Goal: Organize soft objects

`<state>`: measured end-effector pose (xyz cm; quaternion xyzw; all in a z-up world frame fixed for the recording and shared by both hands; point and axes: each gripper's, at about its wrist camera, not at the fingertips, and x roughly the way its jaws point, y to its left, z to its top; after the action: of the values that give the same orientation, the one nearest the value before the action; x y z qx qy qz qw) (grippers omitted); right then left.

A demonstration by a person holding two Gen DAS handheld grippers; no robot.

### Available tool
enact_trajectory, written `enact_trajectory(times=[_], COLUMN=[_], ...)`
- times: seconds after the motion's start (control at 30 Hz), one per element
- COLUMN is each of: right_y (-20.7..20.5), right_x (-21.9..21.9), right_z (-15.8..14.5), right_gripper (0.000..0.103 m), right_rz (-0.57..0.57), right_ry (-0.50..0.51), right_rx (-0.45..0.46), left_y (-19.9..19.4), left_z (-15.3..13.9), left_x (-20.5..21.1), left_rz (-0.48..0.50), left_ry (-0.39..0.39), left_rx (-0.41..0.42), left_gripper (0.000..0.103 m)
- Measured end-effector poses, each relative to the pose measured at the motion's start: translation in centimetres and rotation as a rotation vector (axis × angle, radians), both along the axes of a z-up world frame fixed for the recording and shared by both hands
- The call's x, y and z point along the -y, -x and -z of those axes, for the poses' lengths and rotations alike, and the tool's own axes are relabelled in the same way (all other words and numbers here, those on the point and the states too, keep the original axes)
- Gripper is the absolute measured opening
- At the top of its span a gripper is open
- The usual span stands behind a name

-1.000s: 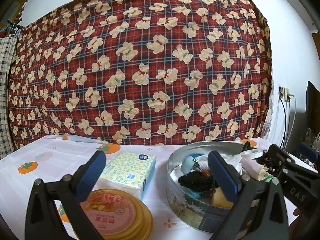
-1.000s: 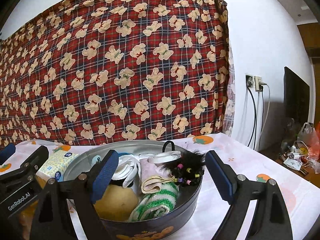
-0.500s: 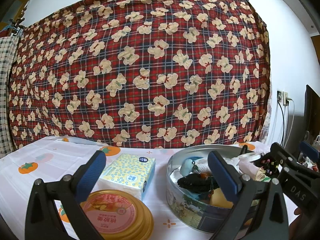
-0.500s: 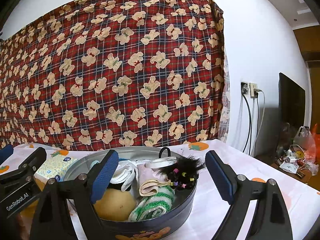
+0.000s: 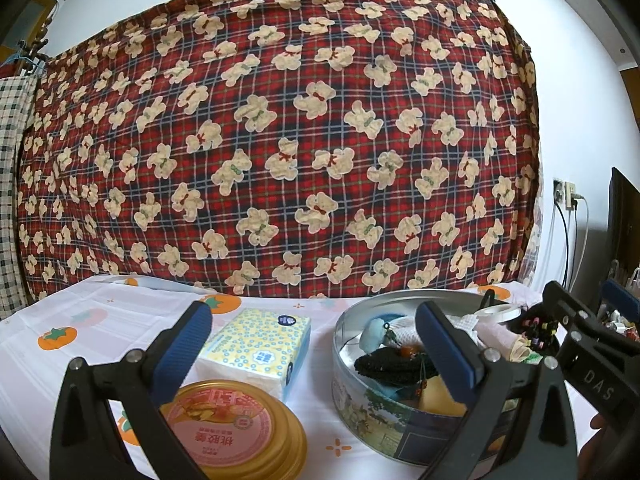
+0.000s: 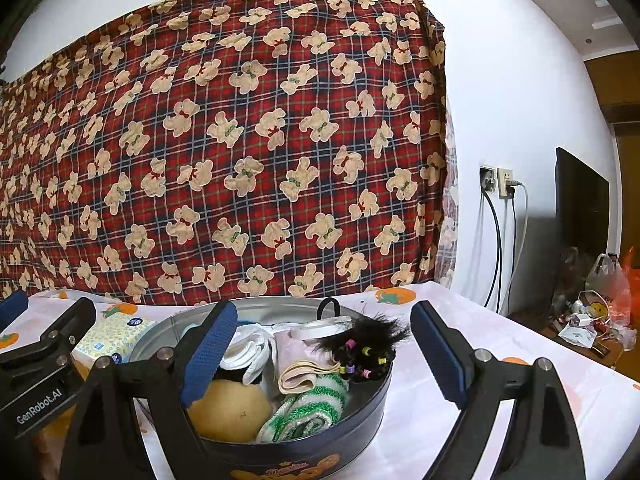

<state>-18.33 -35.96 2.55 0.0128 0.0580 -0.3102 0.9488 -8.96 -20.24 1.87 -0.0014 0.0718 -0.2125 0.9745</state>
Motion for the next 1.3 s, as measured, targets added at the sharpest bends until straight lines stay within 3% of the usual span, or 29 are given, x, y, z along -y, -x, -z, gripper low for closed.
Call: enact_trajectory(times=[1.3], right_y=[0.09], right_x=[0.07], right_z=[0.06], right_gripper=[0.091], right_rz=[0.000], right_ry=[0.001], right_rx=[0.001], left_y=[0.32], left_z=[-0.15], left_x=[0.31], left_rz=[0.003], left_ry=[-0.005], left_rx=[0.006], left_gripper=[0.103])
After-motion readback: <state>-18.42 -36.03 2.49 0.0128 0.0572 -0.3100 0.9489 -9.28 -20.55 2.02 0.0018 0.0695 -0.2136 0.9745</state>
